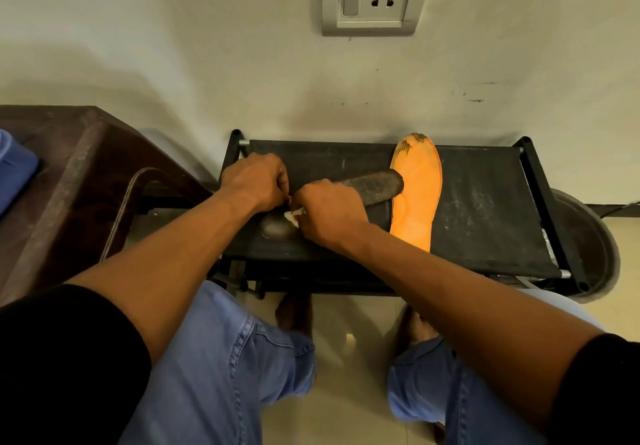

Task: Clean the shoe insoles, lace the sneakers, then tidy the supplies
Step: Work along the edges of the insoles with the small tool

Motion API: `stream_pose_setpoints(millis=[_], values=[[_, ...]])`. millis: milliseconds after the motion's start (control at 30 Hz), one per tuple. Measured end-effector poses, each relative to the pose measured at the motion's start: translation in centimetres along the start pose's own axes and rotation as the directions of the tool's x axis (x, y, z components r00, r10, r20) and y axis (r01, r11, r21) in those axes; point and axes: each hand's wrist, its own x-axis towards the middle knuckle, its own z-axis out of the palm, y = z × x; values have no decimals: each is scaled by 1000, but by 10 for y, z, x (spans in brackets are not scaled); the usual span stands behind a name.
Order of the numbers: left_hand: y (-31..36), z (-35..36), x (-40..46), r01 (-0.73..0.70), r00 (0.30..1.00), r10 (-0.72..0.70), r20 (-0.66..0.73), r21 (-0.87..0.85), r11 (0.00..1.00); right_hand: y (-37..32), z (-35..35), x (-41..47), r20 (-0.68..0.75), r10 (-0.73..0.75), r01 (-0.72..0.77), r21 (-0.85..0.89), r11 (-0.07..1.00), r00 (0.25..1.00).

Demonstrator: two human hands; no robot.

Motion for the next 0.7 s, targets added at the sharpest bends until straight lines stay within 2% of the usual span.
stream_pose_setpoints(millis=[300,567,700], values=[[1,0,-2,-33,999,33,-11,12,999,60,-23,2,-71,290,-294,-49,955,954],[5,-3,-5,-43,999,43,4,9,999,84,-30,-5,-101,301,-312,-127,941,948],[15,-4,-7,-169,985,169,17,-19,985,100,-37,-8,-191,364,-393,-143,908,912]])
